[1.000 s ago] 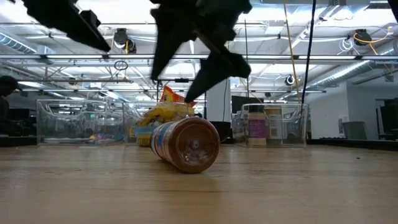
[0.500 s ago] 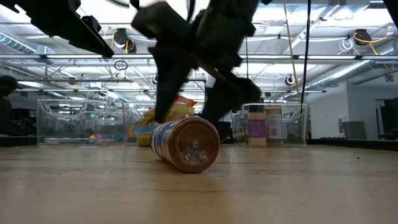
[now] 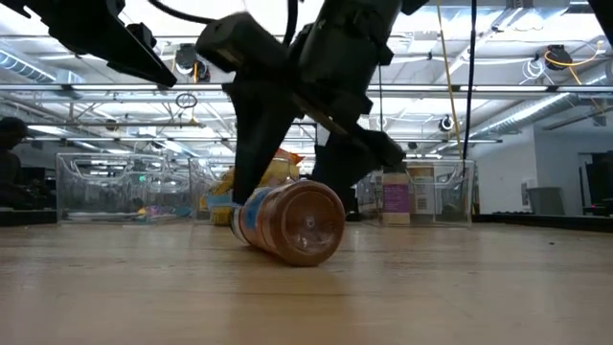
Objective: Pick & Place Food Item
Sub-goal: Put the orange seasoning bottle into the right transparent bin
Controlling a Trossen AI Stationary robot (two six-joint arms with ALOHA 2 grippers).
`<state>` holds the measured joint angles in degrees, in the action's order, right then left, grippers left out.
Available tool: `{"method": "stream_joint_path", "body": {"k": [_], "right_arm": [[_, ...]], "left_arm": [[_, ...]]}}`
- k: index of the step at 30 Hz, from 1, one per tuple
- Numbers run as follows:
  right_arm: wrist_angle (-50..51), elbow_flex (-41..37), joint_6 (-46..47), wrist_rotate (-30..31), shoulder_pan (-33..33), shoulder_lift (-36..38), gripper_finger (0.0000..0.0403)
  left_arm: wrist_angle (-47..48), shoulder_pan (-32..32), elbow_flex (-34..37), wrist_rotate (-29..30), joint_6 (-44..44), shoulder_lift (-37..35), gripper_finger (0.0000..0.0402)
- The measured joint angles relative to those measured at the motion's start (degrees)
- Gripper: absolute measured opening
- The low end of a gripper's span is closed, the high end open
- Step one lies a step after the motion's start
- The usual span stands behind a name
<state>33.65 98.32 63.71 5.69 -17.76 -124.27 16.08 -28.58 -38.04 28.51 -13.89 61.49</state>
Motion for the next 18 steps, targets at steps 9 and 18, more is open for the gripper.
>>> {"method": "stream_joint_path", "body": {"k": [9,18], "right_arm": [[4.2,-0.9,-3.5,0.2,0.4,-0.4,0.0283],[10.8,-0.9,-8.9,2.4,0.8,-0.4,0.0283]], "left_arm": [[-0.1,0.0,0.0,0.0,-0.2,0.0,0.0207],[-0.1,0.0,0.0,0.0,-0.5,0.0,0.0207]]}}
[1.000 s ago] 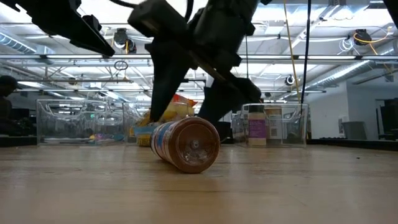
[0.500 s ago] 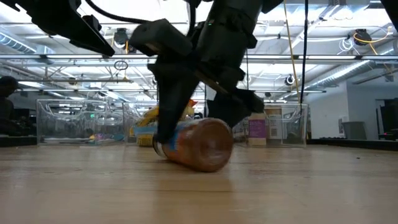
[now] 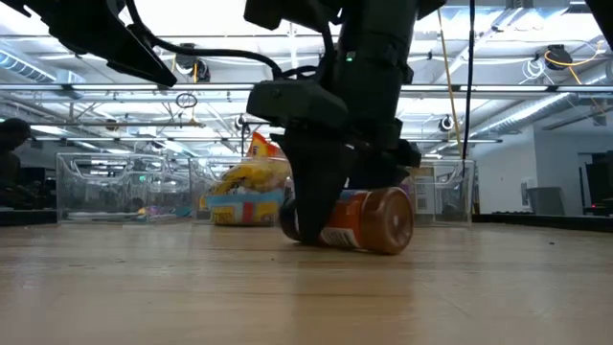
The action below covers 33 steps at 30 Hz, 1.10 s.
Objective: Pick & Place Food Item
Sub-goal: Put the orange seasoning bottle into the right transparent bin
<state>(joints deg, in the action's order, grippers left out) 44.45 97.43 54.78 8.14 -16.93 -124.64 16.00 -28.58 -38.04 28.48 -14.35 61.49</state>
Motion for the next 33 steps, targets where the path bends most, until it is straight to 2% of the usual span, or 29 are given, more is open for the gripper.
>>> {"method": "stream_joint_path", "body": {"k": [6,10,33], "right_arm": [[-1.4,0.0,-4.4,-0.5,0.1,0.4,0.0283],[-2.2,0.0,-4.9,-2.2,0.1,0.4,0.0283],[-5.3,0.0,-10.4,-2.5,0.4,0.4,0.0283]], "left_arm": [[0.0,0.0,0.0,0.0,-0.8,0.0,0.0207],[0.0,0.0,0.0,0.0,-1.2,0.0,0.0207],[0.0,0.0,0.0,-0.1,-1.3,0.0,0.0207]]}}
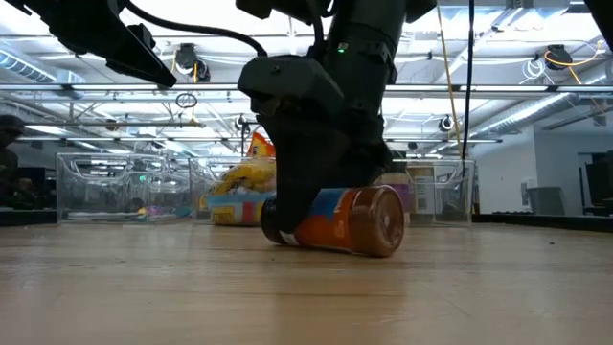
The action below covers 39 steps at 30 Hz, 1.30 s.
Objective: Pick & Place Food Item
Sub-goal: Put the orange seasoning bottle into the right transparent bin
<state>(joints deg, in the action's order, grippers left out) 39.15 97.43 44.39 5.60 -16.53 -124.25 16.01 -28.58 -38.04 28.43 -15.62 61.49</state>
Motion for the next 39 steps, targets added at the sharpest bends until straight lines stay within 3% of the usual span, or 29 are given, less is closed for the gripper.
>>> {"method": "stream_joint_path", "body": {"k": [11,28,39], "right_arm": [[-0.5,0.0,-2.1,-2.8,0.1,0.0,0.0283],[11.6,0.0,-4.6,-2.9,0.1,0.0,0.0281],[12.5,0.0,-7.8,-2.6,0.1,0.0,0.021]], "left_arm": [[0.0,0.0,0.0,0.0,0.0,0.0,0.0207],[0.0,0.0,0.0,0.1,0.0,0.0,0.0207],[-0.5,0.0,0.0,0.1,0.0,0.0,0.0207]]}}
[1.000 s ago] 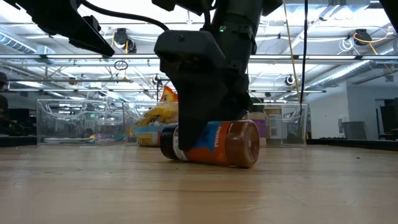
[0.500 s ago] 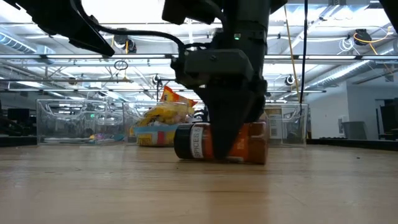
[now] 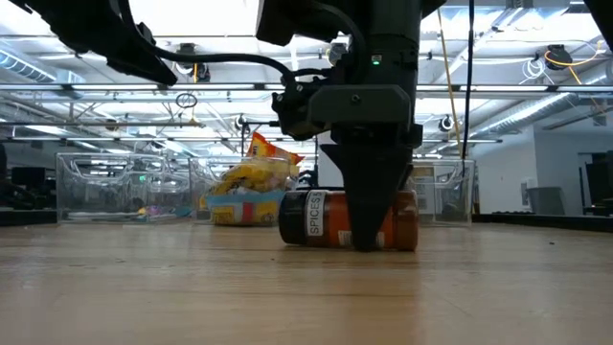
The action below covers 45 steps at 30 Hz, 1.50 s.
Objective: Pick & Place Food Item
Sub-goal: Put the orange seasoning bottle into the right transparent bin
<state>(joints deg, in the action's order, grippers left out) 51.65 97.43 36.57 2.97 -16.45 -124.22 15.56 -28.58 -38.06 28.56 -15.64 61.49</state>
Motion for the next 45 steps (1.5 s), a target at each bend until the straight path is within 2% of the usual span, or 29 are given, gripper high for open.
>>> {"method": "stream_joint_path", "body": {"k": [6,15,24,29,35,45], "right_arm": [[-1.5,0.0,-2.1,0.3,0.0,0.0,0.0169],[-9.0,0.0,-6.9,2.3,0.3,2.8,0.0173],[-16.7,0.0,-16.6,12.4,2.4,12.3,0.0173],[-21.2,0.0,-22.1,15.3,4.7,17.2,0.0173],[-25.4,0.0,-27.0,15.0,6.8,19.0,0.0173],[-30.3,0.0,-30.0,14.6,7.1,19.0,0.0174]], "left_arm": [[-2.3,0.0,0.0,0.0,1.1,0.0,0.0207],[-4.7,0.2,0.0,0.5,4.1,-2.0,0.0207],[-6.7,2.8,-0.1,6.2,12.1,-12.0,0.0207],[-12.5,6.0,-0.1,6.2,14.6,-14.8,0.0207],[-18.9,10.5,-0.1,-3.5,15.8,-14.3,0.0207],[-22.7,17.2,-0.1,-14.8,14.9,-11.7,0.0207]]}}
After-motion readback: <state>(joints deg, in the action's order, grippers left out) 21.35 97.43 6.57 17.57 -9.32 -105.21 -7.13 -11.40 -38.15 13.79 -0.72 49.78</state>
